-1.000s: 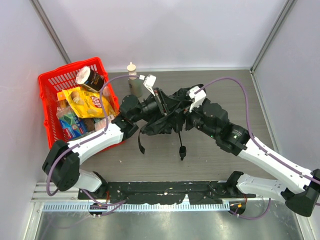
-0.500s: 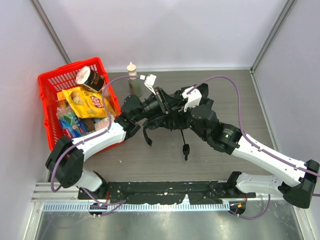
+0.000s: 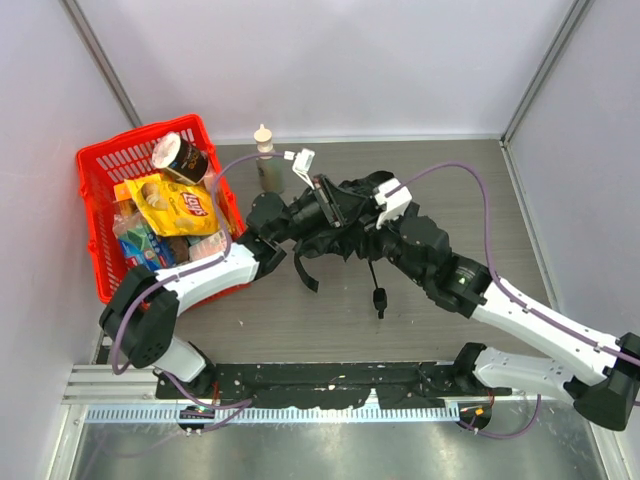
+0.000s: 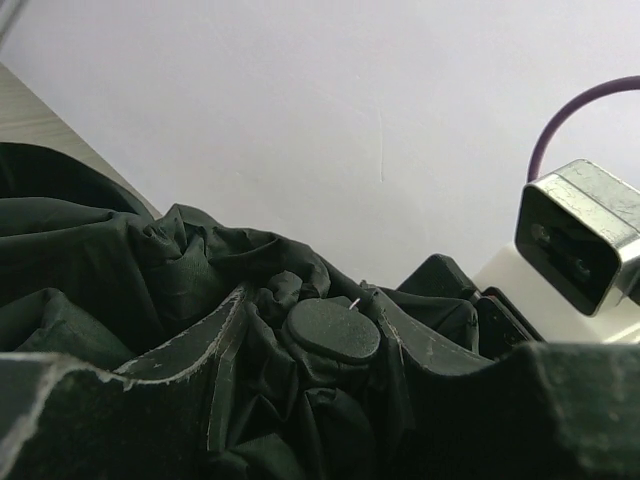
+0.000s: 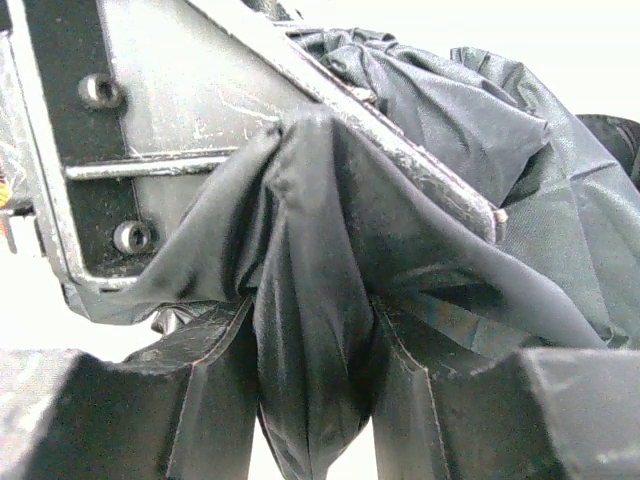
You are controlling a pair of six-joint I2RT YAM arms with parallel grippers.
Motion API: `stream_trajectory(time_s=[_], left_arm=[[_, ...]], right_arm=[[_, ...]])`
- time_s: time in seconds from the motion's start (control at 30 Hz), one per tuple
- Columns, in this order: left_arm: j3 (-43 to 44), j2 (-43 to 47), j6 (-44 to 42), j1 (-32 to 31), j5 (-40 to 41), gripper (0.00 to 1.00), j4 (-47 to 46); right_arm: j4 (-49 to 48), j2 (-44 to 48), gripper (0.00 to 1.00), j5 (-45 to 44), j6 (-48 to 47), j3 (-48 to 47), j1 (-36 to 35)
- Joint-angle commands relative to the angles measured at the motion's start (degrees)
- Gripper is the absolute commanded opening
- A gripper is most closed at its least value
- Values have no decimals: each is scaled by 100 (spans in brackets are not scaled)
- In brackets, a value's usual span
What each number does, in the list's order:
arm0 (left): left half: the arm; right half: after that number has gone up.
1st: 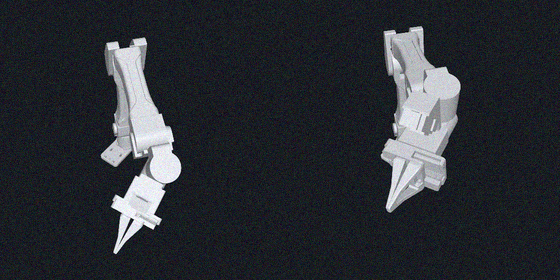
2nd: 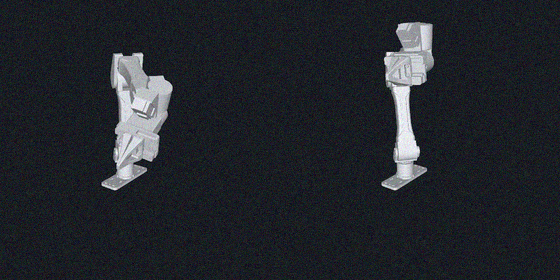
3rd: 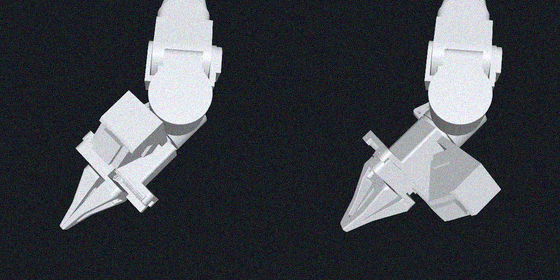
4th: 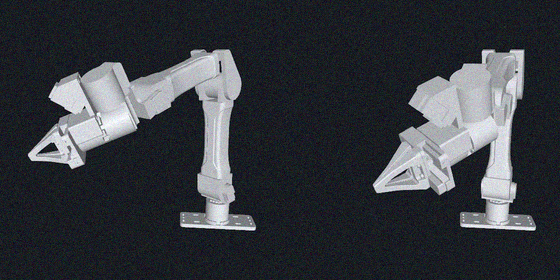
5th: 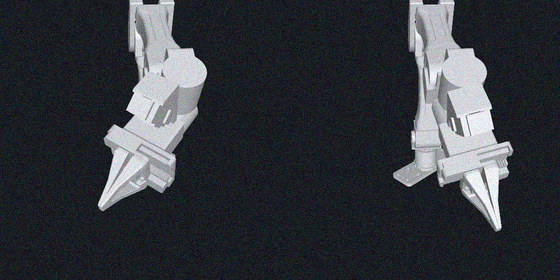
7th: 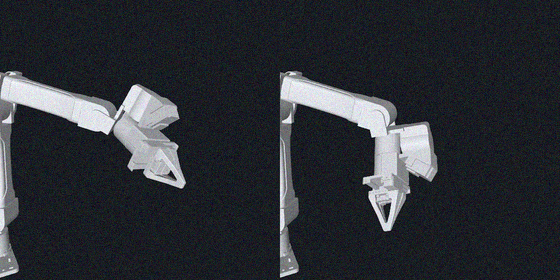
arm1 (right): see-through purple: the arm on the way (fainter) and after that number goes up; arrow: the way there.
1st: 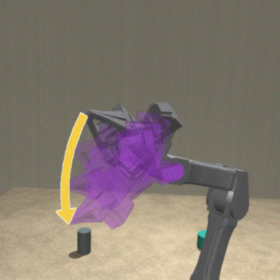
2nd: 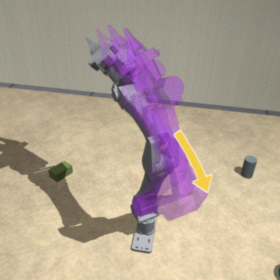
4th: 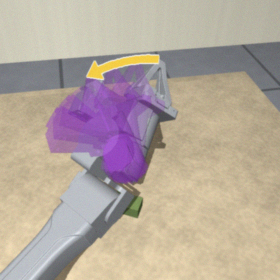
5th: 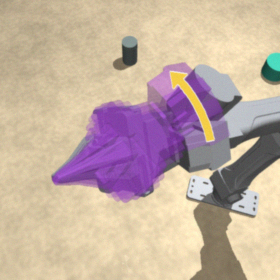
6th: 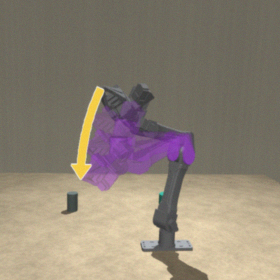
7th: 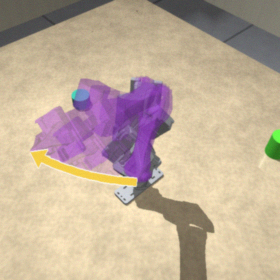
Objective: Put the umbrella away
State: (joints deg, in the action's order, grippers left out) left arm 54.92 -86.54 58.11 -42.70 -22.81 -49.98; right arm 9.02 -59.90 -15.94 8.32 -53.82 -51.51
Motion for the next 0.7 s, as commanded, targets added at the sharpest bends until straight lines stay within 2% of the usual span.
stream_trajectory(time_s=[0.0,0.1,0.17,0.2,0.23,0.27,0.37,0.47,0.5,0.57,0.67], left_arm=[[678,655,853,-714,-1181,12,-1571],[688,1225,124,-530,-1271,53,-35],[634,1708,-560,-372,-1060,62,1045],[661,1928,-894,-310,-946,67,1887],[730,2174,-1307,-257,-762,90,2565],[801,2359,-1641,-222,-569,99,3094],[1082,2887,-2487,-195,73,100,4501],[1022,3230,-2839,-195,434,100,4979],[969,3345,-2892,-195,539,96,5189],[837,3468,-3032,-195,305,85,5349],[669,3434,-3156,-204,-128,79,5558]], right_arm=[[-548,144,1,936,188,696,-79],[-857,837,1,822,170,1197,-70],[-1086,1189,1,891,162,1426,-70],[-1225,1409,1,891,162,1523,-70],[-1279,1498,1,891,162,1698,-70],[-1401,1638,1,900,153,1769,-70],[-1779,1859,1,900,240,2068,-79],[-2017,2008,1,760,276,2165,-70],[-1992,2000,1,655,311,2139,-79],[-1704,1868,1,382,328,1903,-70],[-1403,1649,1,267,451,1612,-70]])
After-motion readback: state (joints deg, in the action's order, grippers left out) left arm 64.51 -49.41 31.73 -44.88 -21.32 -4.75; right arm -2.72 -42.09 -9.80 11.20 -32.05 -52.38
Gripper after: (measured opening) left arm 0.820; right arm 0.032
